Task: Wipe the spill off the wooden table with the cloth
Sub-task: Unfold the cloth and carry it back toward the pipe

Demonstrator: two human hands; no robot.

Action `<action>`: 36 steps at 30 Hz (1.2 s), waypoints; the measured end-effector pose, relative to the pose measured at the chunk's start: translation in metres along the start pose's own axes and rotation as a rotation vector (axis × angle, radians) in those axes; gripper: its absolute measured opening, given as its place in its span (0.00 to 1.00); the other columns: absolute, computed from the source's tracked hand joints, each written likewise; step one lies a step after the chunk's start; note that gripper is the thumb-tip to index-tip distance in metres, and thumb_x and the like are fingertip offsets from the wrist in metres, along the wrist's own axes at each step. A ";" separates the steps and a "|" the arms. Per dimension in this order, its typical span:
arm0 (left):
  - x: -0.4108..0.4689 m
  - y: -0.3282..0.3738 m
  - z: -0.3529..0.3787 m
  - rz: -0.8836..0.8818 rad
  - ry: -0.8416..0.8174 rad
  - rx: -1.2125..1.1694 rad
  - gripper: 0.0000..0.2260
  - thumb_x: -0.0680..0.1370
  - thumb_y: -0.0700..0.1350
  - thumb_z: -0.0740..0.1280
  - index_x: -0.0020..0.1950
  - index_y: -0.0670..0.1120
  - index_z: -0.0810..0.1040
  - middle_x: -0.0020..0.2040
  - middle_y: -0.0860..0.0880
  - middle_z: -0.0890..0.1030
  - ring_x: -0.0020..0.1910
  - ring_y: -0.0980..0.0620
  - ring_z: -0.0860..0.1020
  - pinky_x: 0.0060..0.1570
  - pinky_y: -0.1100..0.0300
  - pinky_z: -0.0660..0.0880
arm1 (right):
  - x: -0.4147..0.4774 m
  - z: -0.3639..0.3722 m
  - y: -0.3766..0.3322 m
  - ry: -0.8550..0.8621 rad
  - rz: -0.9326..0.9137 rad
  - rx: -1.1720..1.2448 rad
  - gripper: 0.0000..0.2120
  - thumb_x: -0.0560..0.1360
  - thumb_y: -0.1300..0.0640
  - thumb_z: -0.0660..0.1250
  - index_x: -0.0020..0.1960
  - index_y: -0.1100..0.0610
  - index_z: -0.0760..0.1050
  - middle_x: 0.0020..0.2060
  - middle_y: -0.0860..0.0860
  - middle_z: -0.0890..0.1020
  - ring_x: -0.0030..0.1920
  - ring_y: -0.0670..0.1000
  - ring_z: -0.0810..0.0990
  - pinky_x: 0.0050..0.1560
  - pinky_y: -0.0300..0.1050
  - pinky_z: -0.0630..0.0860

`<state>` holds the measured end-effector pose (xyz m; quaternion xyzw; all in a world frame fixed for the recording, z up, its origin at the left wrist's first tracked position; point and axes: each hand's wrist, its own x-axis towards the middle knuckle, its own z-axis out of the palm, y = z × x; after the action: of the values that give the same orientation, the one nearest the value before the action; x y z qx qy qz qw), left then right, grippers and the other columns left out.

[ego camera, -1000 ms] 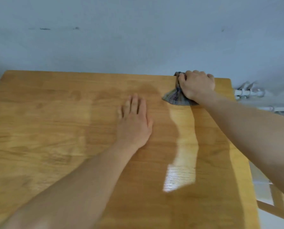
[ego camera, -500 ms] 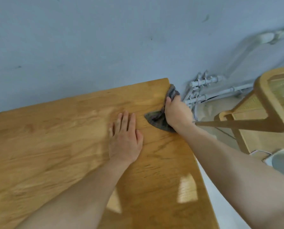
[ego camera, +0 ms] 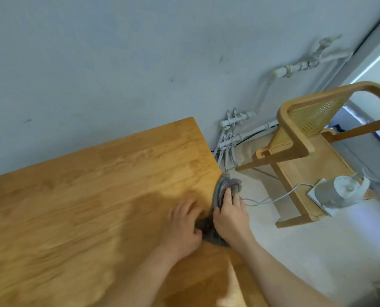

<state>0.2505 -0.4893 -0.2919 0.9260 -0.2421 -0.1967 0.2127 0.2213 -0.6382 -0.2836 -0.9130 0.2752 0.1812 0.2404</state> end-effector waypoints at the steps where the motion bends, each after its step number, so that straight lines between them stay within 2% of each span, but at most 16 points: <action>1: -0.019 0.011 0.012 0.015 -0.019 0.011 0.23 0.74 0.48 0.60 0.69 0.54 0.68 0.73 0.54 0.61 0.74 0.52 0.55 0.72 0.50 0.54 | -0.012 0.002 -0.001 -0.018 -0.008 -0.004 0.30 0.81 0.51 0.53 0.80 0.56 0.45 0.79 0.59 0.48 0.78 0.61 0.48 0.76 0.56 0.50; 3: -0.044 0.024 0.028 -0.029 0.018 -0.019 0.18 0.73 0.51 0.58 0.62 0.53 0.74 0.67 0.54 0.68 0.68 0.51 0.64 0.65 0.52 0.64 | -0.035 0.006 -0.003 -0.073 -0.082 -0.001 0.29 0.81 0.53 0.52 0.80 0.52 0.47 0.79 0.56 0.45 0.78 0.58 0.41 0.78 0.54 0.45; 5: -0.057 0.028 0.034 -0.034 0.069 -0.116 0.11 0.72 0.50 0.59 0.50 0.52 0.77 0.55 0.55 0.74 0.56 0.53 0.70 0.54 0.56 0.69 | -0.058 0.014 0.001 -0.147 -0.165 0.033 0.29 0.81 0.57 0.53 0.80 0.49 0.48 0.79 0.54 0.46 0.79 0.55 0.42 0.78 0.52 0.46; 7: -0.066 0.029 0.026 -0.082 0.061 -0.301 0.04 0.73 0.46 0.62 0.42 0.53 0.76 0.44 0.56 0.76 0.45 0.56 0.73 0.46 0.58 0.70 | -0.079 0.019 0.005 -0.141 -0.187 0.153 0.30 0.80 0.56 0.55 0.79 0.47 0.49 0.79 0.52 0.50 0.79 0.53 0.46 0.78 0.52 0.50; 9: -0.078 0.030 0.008 -0.239 0.006 -0.614 0.04 0.73 0.43 0.65 0.40 0.52 0.76 0.38 0.56 0.79 0.39 0.56 0.76 0.42 0.55 0.74 | -0.097 0.015 0.007 -0.035 -0.159 0.302 0.32 0.78 0.53 0.58 0.79 0.44 0.49 0.79 0.49 0.52 0.78 0.51 0.49 0.76 0.55 0.54; 11: -0.090 0.029 -0.015 -0.369 0.035 -0.905 0.04 0.72 0.42 0.67 0.41 0.51 0.77 0.38 0.51 0.82 0.39 0.51 0.80 0.45 0.49 0.77 | -0.112 0.007 0.004 0.034 -0.199 0.433 0.32 0.77 0.52 0.63 0.77 0.43 0.52 0.77 0.47 0.57 0.77 0.49 0.54 0.76 0.55 0.57; 14: -0.103 0.031 -0.052 -0.460 0.123 -1.315 0.05 0.75 0.37 0.67 0.47 0.47 0.76 0.43 0.43 0.84 0.43 0.42 0.82 0.45 0.46 0.78 | -0.135 -0.008 -0.010 -0.084 -0.336 0.607 0.36 0.72 0.55 0.68 0.76 0.43 0.56 0.68 0.45 0.65 0.67 0.43 0.67 0.69 0.45 0.68; 16: -0.109 0.041 -0.080 -0.414 0.106 -1.501 0.06 0.77 0.33 0.65 0.50 0.43 0.76 0.48 0.38 0.83 0.48 0.40 0.83 0.47 0.48 0.80 | -0.143 -0.013 -0.023 -0.092 -0.425 0.489 0.39 0.69 0.56 0.69 0.76 0.45 0.56 0.66 0.45 0.65 0.65 0.43 0.68 0.65 0.39 0.68; 19: -0.121 0.053 -0.109 -0.282 0.092 -1.601 0.11 0.75 0.29 0.63 0.52 0.40 0.79 0.50 0.38 0.82 0.50 0.43 0.82 0.47 0.55 0.80 | -0.149 -0.017 -0.047 0.097 -0.496 0.505 0.34 0.67 0.51 0.68 0.72 0.46 0.63 0.60 0.45 0.73 0.62 0.44 0.71 0.59 0.41 0.71; 22: -0.129 0.055 -0.126 -0.160 0.094 -1.581 0.22 0.69 0.21 0.62 0.56 0.39 0.80 0.53 0.39 0.82 0.55 0.44 0.81 0.53 0.56 0.78 | -0.152 -0.027 -0.061 0.321 -0.479 0.556 0.25 0.72 0.64 0.65 0.67 0.51 0.71 0.55 0.45 0.78 0.58 0.48 0.75 0.55 0.39 0.70; 25: -0.135 0.057 -0.138 -0.081 0.248 -1.131 0.24 0.66 0.20 0.63 0.51 0.44 0.83 0.49 0.48 0.84 0.52 0.53 0.81 0.50 0.64 0.77 | -0.154 -0.043 -0.063 0.433 -0.422 0.473 0.22 0.72 0.69 0.61 0.63 0.55 0.75 0.54 0.49 0.79 0.56 0.50 0.76 0.51 0.35 0.66; 27: -0.136 0.057 -0.145 -0.078 0.342 -0.927 0.16 0.70 0.27 0.69 0.47 0.47 0.85 0.45 0.55 0.85 0.47 0.58 0.82 0.46 0.67 0.76 | -0.155 -0.054 -0.062 0.461 -0.411 0.395 0.19 0.72 0.67 0.61 0.59 0.55 0.78 0.51 0.50 0.81 0.53 0.51 0.78 0.48 0.39 0.69; 30: -0.136 0.055 -0.157 -0.080 0.352 -0.850 0.08 0.72 0.39 0.74 0.43 0.53 0.86 0.39 0.56 0.85 0.43 0.58 0.82 0.44 0.66 0.76 | -0.150 -0.069 -0.058 0.492 -0.397 0.186 0.15 0.74 0.61 0.60 0.56 0.52 0.80 0.49 0.50 0.81 0.51 0.53 0.78 0.46 0.47 0.74; 33: -0.136 0.055 -0.169 -0.076 0.314 -0.731 0.09 0.71 0.41 0.75 0.41 0.56 0.84 0.37 0.61 0.83 0.37 0.66 0.78 0.40 0.71 0.73 | -0.144 -0.081 -0.052 0.529 -0.372 0.102 0.12 0.76 0.59 0.60 0.55 0.53 0.80 0.47 0.52 0.81 0.51 0.56 0.79 0.45 0.49 0.76; 34: -0.136 0.056 -0.173 -0.081 0.299 -0.704 0.10 0.71 0.40 0.75 0.43 0.57 0.84 0.40 0.62 0.82 0.38 0.66 0.78 0.40 0.72 0.73 | -0.141 -0.085 -0.051 0.529 -0.355 0.106 0.12 0.77 0.58 0.60 0.54 0.54 0.80 0.47 0.52 0.82 0.49 0.56 0.79 0.44 0.49 0.76; 36: -0.133 0.056 -0.178 -0.089 0.289 -0.598 0.13 0.71 0.39 0.74 0.49 0.57 0.84 0.47 0.60 0.81 0.45 0.62 0.78 0.47 0.69 0.74 | -0.133 -0.092 -0.050 0.494 -0.320 0.107 0.10 0.77 0.58 0.61 0.50 0.56 0.81 0.42 0.53 0.82 0.44 0.56 0.79 0.38 0.48 0.75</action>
<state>0.2057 -0.4098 -0.0812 0.8505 -0.1001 -0.1349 0.4984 0.1650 -0.5955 -0.1299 -0.9473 0.1870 -0.1016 0.2396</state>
